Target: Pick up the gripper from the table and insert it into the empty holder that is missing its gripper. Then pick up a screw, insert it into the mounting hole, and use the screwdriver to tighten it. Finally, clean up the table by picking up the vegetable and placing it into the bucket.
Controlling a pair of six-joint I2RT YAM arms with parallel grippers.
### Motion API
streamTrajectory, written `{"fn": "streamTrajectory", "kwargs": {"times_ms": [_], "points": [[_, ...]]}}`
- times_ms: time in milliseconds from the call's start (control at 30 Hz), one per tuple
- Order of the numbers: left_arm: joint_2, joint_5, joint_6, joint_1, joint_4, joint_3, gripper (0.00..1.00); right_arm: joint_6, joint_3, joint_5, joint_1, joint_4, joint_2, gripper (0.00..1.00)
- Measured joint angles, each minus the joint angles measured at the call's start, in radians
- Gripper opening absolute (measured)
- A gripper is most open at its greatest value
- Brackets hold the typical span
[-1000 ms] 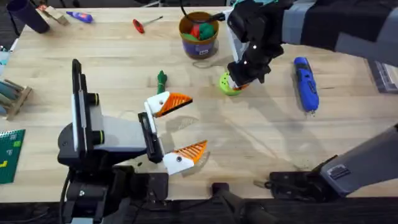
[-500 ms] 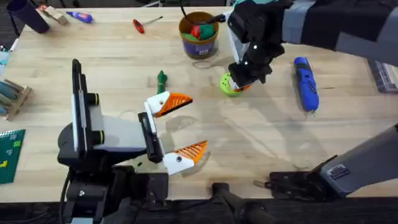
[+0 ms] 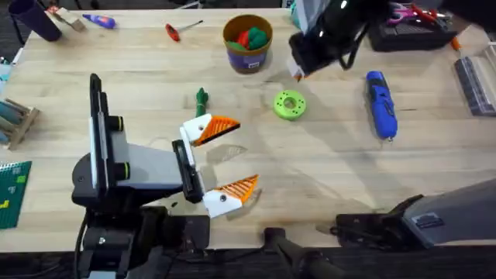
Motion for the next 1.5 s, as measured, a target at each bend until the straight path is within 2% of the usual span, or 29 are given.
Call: {"fn": "streamTrajectory", "kwargs": {"times_ms": [367,733,967,1200,1500], "points": [[0.000,0.000,0.000,0.000,0.000,0.000,0.986,-0.061,0.317,0.011,0.142,-0.212,-0.014,0.006],[0.000,0.000,0.000,0.000,0.000,0.000,0.986,-0.092,0.509,0.011,0.335,-0.324,0.035,0.006],[0.000,0.000,0.000,0.000,0.000,0.000,0.986,-0.104,0.581,0.011,0.443,-0.349,0.129,0.006],[0.000,0.000,0.000,0.000,0.000,0.000,0.985,-0.130,0.594,0.011,0.547,-0.349,0.140,0.006],[0.000,0.000,0.000,0.000,0.000,0.000,0.986,-0.167,0.598,-0.020,0.587,-0.340,0.188,0.006]]}}
